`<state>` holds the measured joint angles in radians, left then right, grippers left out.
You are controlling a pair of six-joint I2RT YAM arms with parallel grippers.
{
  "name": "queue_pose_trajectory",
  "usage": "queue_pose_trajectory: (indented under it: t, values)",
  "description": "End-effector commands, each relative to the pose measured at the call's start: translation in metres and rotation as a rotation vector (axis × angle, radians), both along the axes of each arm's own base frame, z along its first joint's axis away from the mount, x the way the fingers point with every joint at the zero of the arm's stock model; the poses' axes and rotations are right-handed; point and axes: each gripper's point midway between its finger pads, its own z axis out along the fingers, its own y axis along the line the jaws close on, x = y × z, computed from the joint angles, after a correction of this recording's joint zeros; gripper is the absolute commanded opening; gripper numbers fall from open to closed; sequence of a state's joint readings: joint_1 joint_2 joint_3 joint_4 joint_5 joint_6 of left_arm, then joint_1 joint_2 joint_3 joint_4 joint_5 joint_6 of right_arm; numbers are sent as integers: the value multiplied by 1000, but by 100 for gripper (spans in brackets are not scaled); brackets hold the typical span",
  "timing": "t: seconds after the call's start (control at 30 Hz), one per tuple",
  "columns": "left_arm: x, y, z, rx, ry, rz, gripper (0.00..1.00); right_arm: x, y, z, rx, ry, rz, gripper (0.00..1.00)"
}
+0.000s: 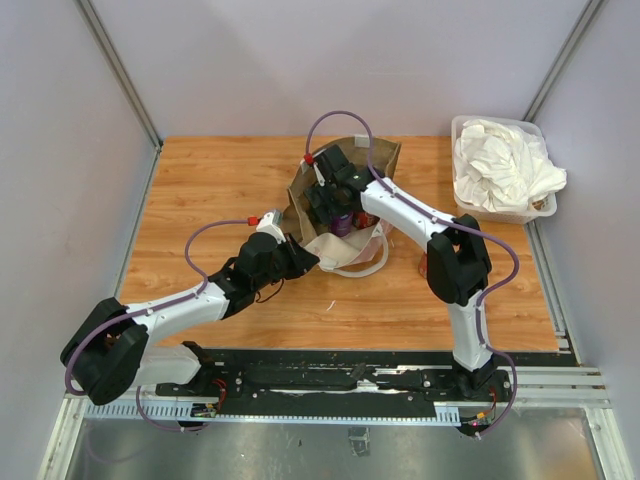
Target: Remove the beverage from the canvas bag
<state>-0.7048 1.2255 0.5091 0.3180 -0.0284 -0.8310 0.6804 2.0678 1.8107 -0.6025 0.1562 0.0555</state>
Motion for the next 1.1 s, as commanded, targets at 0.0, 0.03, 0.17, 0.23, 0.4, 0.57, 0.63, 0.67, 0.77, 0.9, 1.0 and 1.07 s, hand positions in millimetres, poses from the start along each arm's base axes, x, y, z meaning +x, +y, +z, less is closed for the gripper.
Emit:
queue_pose_trajectory:
  t: [0.0, 0.03, 0.17, 0.23, 0.4, 0.57, 0.63, 0.67, 0.77, 0.9, 1.0, 1.07]
  values:
    - [-10, 4, -19, 54, 41, -17, 9, 10, -2, -2, 22, 12, -22, 84]
    - [-9, 4, -19, 54, 41, -16, 9, 9, -3, -5, 19, 18, -23, 83]
    - [-10, 4, -19, 53, 43, -17, 9, 5, -4, -18, 9, 46, -28, 79]
    - [-10, 4, -19, 53, 43, -16, 9, 2, -6, -25, -1, 65, -32, 77]
    - [-10, 4, -18, 54, 42, -14, 8, -2, -9, -36, -21, 97, -40, 67]
    - [-9, 5, -18, 55, 42, -11, 9, -3, -12, -41, -38, 109, -45, 46]
    - [-9, 5, -19, 58, 42, -12, 8, -3, -13, -40, -40, 108, -44, 24]
    - [-9, 5, -19, 57, 42, -12, 9, -3, -13, -37, -40, 104, -46, 7]
    - [-9, 5, -19, 59, 41, -12, 8, -2, -11, -22, -23, 88, -31, 1]
    - [-8, 5, -19, 62, 39, -9, 8, 1, -7, 25, 35, 3, -14, 1]
    - [-8, 5, -20, 63, 41, -9, 8, 2, -8, 71, 81, -91, -8, 1]
    - [-8, 4, -21, 64, 44, -10, 8, 0, -11, 102, 111, -153, -7, 1]
